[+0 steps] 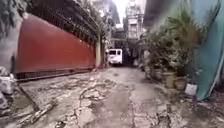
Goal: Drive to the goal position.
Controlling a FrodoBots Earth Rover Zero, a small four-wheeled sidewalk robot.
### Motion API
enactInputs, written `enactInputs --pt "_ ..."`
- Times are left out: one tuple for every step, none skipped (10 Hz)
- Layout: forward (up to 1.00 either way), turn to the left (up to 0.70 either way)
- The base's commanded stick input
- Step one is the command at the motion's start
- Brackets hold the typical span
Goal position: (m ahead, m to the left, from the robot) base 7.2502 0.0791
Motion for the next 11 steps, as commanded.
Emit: enactInputs --pt "0.5 0.0" --pt "0.5 0.0" --pt "0.5 0.0" --pt "0.5 0.0" --pt "0.5 0.0" --pt "0.5 0.0" --pt "0.5 0.0" --pt "0.5 0.0" --pt "0.5 0.0" --pt "0.5 0.0" --pt "0.5 0.0"
